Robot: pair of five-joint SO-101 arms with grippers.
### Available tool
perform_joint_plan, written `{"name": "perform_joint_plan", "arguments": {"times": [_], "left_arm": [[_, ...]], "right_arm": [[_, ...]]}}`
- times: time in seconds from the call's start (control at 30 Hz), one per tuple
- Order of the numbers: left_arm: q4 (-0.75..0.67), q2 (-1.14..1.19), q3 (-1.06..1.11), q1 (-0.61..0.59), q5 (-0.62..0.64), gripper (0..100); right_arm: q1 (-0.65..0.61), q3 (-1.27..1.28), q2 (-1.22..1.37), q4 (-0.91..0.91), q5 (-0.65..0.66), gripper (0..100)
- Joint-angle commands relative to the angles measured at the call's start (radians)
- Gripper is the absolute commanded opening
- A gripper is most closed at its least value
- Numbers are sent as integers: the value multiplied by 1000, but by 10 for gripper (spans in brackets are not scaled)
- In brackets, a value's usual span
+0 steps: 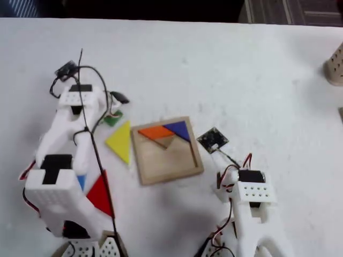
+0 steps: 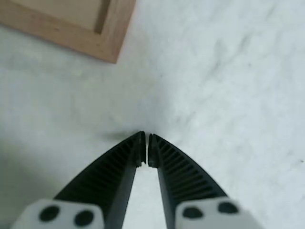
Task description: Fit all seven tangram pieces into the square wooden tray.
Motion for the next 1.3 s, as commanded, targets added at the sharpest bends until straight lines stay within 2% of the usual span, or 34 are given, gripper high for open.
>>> {"name": "perform_joint_plan", "arguments": {"times": [0.0,0.23,0.53,0.6,0.7,0.8,1.1,1.27], "left_arm": [[-20,-7,-12,-27,15,362],[-17,45,-21,4,15,361],[133,189,-236,13,15,355],[163,203,-262,13,15,302],[183,209,-276,13,5,146],[183,208,-278,15,-60,33],[184,197,-281,39,-80,34],[218,91,-270,41,-121,33]], "right_arm": [[-8,-3,-16,-12,12,18],[-8,-3,-16,-12,12,18],[-8,-3,-16,-12,12,18],[-8,-3,-16,-12,12,18],[-8,-3,-16,-12,12,18],[-8,-3,-16,-13,12,18],[-10,-3,-16,-13,12,18],[-10,-3,-16,-13,12,18]]}}
